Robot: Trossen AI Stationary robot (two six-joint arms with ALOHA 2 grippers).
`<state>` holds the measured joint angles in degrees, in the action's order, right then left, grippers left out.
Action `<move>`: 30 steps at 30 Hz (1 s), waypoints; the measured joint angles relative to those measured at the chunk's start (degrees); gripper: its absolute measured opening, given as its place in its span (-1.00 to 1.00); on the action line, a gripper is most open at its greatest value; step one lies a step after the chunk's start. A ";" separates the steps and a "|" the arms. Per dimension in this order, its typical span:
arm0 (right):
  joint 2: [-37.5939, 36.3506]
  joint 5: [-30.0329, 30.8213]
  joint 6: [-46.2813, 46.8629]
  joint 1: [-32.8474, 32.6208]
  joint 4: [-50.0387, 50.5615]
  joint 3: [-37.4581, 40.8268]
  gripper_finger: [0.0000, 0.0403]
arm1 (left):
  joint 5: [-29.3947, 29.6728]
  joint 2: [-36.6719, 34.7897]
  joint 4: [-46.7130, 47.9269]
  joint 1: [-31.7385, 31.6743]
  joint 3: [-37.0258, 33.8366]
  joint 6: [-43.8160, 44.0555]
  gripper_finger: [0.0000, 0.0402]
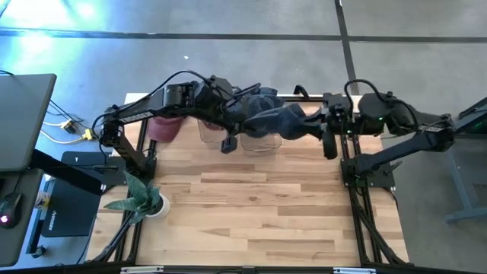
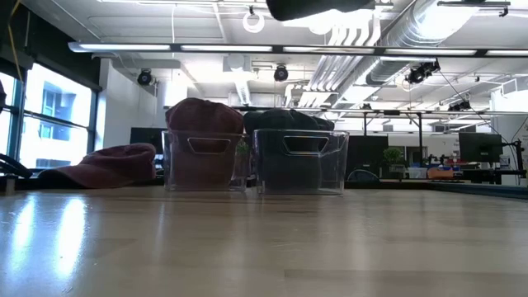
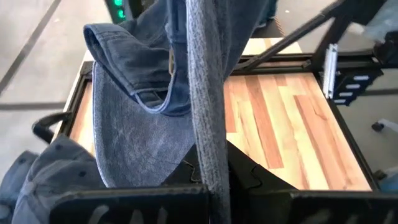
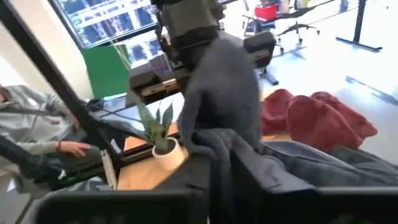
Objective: Pick & Place hat
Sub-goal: Put the blue cap into the right bin
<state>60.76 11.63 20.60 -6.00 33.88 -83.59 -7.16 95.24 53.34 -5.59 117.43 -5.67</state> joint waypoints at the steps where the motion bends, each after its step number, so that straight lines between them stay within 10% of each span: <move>1: -0.62 -0.49 -0.04 0.00 0.59 0.02 -0.89 | -0.03 0.00 -0.09 0.44 0.00 -0.58 -1.00; 5: -2.53 -6.27 -2.64 0.00 2.18 0.02 -0.87 | -0.30 -0.11 -0.43 1.67 0.00 -1.60 -1.00; 17: -5.11 -16.30 -4.64 -0.01 13.64 0.04 0.27 | -1.25 -0.23 -0.32 1.49 0.00 -1.60 -1.00; 22: -9.82 -14.79 -0.43 -0.02 13.65 0.04 0.31 | -1.22 -0.24 -0.33 1.49 0.00 -1.58 -1.00; 30: -10.49 5.30 7.65 0.47 14.12 -0.08 0.02 | -1.29 -0.24 -1.67 1.49 0.00 -1.55 -1.00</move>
<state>50.26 16.93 28.26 -5.53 48.00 -83.67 -8.45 95.00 51.68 -4.10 117.43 -7.22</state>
